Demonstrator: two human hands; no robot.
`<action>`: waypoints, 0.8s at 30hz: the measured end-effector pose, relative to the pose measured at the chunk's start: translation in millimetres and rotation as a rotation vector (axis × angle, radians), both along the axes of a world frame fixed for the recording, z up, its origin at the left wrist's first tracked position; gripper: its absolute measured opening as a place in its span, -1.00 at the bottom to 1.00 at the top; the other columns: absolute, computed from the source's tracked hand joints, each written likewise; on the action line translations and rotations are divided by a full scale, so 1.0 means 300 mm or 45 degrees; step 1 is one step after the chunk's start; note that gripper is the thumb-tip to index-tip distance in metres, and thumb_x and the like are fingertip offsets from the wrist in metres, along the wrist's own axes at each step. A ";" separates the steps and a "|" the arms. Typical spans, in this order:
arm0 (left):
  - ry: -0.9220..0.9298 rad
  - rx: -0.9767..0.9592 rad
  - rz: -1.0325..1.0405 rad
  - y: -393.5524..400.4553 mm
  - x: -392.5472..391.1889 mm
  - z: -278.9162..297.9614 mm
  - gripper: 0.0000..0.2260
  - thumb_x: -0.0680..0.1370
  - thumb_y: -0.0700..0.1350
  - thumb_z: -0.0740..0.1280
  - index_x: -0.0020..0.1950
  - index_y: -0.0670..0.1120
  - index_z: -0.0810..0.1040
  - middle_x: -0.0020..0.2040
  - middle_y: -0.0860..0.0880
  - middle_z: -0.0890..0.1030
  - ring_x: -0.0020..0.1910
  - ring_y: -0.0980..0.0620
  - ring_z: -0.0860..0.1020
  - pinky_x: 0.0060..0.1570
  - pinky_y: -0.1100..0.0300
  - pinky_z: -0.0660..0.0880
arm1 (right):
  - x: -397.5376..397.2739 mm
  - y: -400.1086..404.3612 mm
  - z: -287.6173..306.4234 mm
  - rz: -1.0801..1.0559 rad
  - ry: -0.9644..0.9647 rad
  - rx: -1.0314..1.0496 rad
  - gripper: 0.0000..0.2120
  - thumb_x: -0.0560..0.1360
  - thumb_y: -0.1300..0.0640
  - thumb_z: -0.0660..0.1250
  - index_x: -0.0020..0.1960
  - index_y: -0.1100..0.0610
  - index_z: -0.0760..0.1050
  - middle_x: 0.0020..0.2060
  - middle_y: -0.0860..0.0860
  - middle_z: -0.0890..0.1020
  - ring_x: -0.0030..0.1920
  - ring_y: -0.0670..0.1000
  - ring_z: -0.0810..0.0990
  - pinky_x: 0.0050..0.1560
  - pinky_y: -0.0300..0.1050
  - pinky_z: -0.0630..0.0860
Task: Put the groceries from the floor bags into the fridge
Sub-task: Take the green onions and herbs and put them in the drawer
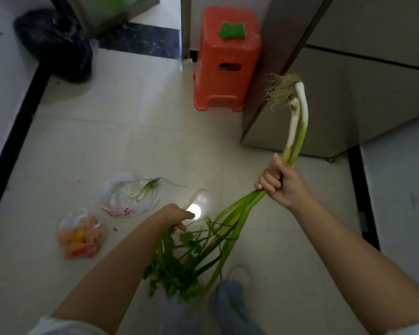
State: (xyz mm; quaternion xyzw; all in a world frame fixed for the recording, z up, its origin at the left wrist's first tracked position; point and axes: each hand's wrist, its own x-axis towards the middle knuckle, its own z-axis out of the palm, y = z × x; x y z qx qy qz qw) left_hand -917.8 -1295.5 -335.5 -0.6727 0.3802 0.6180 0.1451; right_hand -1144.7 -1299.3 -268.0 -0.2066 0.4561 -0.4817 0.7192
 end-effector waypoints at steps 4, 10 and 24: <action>0.090 0.189 0.092 0.052 0.068 -0.103 -0.53 0.53 0.06 0.32 0.27 -0.26 0.44 -0.04 -0.15 0.59 -0.33 0.04 0.49 -0.32 0.24 0.41 | 0.129 -0.026 -0.127 0.099 -0.070 0.085 -0.24 -0.09 -0.23 0.60 -0.53 0.06 0.02 -0.65 0.02 0.00 -0.76 -0.13 0.24 -0.51 -0.39 0.39; 0.082 0.122 0.326 0.067 0.226 -0.224 -0.83 0.48 -0.24 0.39 -0.29 -0.19 0.48 -0.40 -0.08 0.43 -0.47 0.06 0.34 -0.51 0.27 0.32 | 0.320 -0.063 -0.294 0.232 -0.042 0.260 -0.33 -0.02 -0.19 0.59 -0.62 0.04 0.07 -0.78 -0.07 0.12 -0.76 -0.12 0.23 -0.52 -0.36 0.41; -0.326 -0.231 1.570 -0.175 0.562 -0.568 -0.67 0.51 -0.19 0.35 0.24 -0.29 0.46 -0.03 -0.27 0.56 -0.23 -0.05 0.49 -0.19 0.06 0.49 | 0.471 -0.278 -0.645 0.487 1.558 0.251 -0.61 0.53 0.08 0.25 -0.44 0.09 0.25 -0.41 0.14 0.41 -0.26 0.12 0.46 -0.18 -0.06 0.42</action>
